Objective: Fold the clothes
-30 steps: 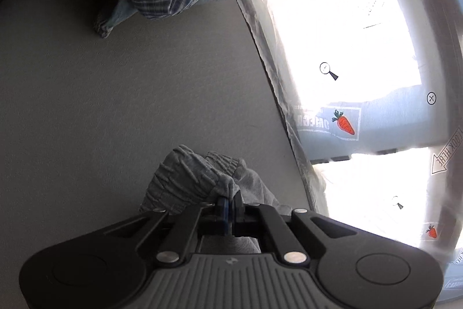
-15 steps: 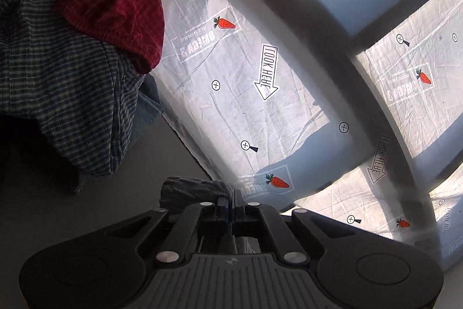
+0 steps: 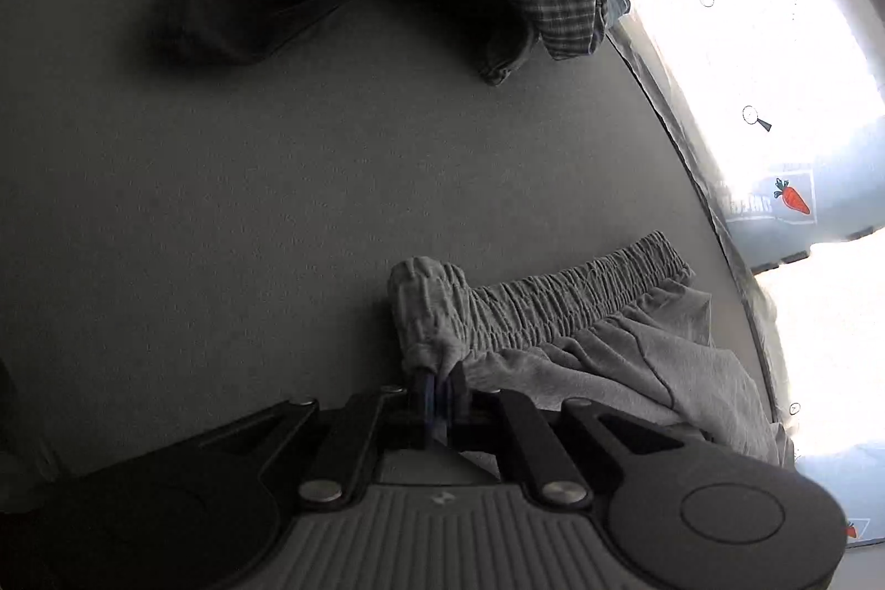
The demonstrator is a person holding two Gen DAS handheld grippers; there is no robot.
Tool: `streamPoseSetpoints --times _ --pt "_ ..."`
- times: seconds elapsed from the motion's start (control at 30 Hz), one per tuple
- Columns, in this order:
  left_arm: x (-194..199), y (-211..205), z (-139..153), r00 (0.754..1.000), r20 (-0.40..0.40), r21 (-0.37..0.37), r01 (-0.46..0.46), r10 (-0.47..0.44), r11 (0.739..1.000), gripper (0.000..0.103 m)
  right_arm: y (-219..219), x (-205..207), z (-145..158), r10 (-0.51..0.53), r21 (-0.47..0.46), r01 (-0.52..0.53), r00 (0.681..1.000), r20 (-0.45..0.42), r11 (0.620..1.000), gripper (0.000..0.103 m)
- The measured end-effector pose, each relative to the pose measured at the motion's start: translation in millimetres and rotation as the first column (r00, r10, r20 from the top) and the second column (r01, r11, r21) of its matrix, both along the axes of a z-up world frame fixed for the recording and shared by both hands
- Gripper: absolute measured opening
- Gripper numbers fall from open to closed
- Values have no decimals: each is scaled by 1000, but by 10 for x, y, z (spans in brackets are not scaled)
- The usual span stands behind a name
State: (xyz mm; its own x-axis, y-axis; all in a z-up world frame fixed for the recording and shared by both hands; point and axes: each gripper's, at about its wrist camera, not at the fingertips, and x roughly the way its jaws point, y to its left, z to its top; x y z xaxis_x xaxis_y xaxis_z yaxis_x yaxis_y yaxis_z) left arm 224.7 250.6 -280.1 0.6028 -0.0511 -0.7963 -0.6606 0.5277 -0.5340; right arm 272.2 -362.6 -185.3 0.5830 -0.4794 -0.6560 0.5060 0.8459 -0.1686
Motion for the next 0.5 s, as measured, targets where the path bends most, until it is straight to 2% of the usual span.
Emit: streamPoseSetpoints --times 0.1,0.13,0.27,0.4,0.5 --pt "12 -12 -62 1000 -22 -12 21 -21 1000 4 55 111 65 9 27 -10 999 36 1000 45" --pt "19 -29 -89 999 -37 -19 26 -27 999 7 77 139 88 7 28 -9 999 44 1000 47" --pt "-16 -62 -144 998 -56 -29 34 -36 999 11 157 193 201 -15 -4 15 997 81 1000 57" --pt "-15 -73 -174 998 -58 -36 23 -25 999 12 195 211 341 18 -46 -13 991 131 999 66" --pt "-20 -68 -181 998 -55 -44 14 -16 999 13 145 261 400 10 7 -11 987 163 1000 70"
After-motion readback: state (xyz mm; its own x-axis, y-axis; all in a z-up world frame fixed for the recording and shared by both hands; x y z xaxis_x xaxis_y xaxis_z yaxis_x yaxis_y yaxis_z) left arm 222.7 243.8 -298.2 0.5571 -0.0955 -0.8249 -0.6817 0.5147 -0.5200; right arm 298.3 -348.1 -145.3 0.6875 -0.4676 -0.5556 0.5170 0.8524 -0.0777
